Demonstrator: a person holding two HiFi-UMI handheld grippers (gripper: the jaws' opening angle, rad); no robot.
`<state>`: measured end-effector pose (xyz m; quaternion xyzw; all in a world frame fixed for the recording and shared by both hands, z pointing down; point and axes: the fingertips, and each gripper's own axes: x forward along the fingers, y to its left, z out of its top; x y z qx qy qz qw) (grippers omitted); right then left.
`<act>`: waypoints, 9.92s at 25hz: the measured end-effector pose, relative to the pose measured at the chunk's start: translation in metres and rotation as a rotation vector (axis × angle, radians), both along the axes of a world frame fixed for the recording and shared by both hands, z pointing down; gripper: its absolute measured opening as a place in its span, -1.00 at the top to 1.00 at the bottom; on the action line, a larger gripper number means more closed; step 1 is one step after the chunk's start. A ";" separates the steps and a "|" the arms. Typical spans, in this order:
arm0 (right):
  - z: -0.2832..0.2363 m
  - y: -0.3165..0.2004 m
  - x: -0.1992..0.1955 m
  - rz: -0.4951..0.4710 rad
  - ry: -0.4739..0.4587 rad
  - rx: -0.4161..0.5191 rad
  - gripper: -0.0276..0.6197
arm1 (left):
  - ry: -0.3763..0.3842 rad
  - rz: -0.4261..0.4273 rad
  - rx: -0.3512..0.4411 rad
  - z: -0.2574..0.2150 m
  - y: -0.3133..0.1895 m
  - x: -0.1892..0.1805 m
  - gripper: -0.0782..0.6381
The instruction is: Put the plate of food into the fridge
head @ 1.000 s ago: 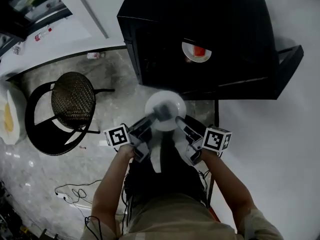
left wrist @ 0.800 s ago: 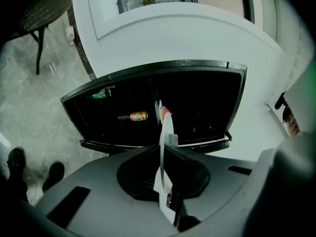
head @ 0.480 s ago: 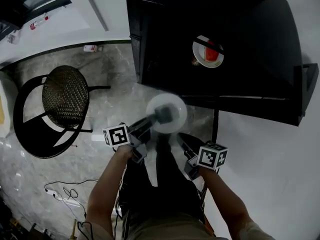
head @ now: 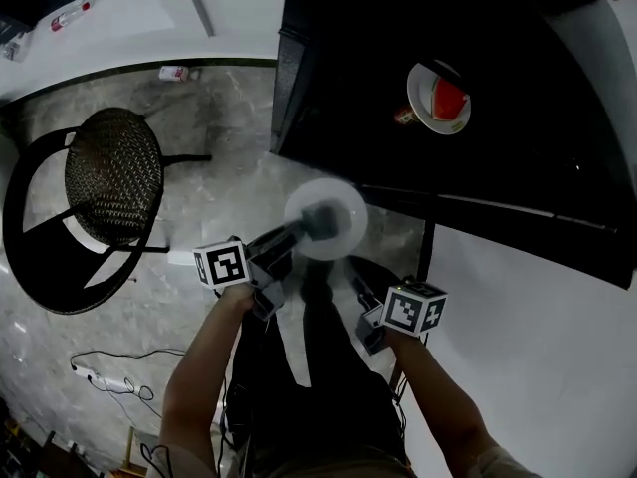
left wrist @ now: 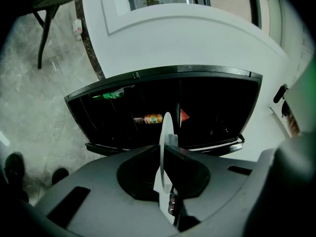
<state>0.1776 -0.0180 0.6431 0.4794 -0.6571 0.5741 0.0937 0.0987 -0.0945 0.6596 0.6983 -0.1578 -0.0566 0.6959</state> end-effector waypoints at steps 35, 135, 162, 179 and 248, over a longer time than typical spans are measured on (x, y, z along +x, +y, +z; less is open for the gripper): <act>0.144 0.004 -0.008 -0.170 0.110 -0.035 0.82 | -0.044 -0.097 -0.043 0.137 -0.013 0.011 0.73; 0.266 -0.010 0.026 -0.274 0.285 -0.031 0.82 | -0.115 -0.273 0.004 0.312 -0.129 0.115 0.72; 0.273 0.013 0.002 -0.332 0.266 -0.074 0.82 | -0.234 -0.101 0.185 0.304 -0.093 0.106 0.72; 0.276 0.018 0.024 -0.313 0.268 -0.088 0.82 | -0.240 -0.189 0.227 0.298 -0.124 0.116 0.71; 0.238 -0.005 -0.064 -0.390 0.296 -0.073 0.82 | -0.549 0.078 0.439 0.245 -0.085 -0.017 0.73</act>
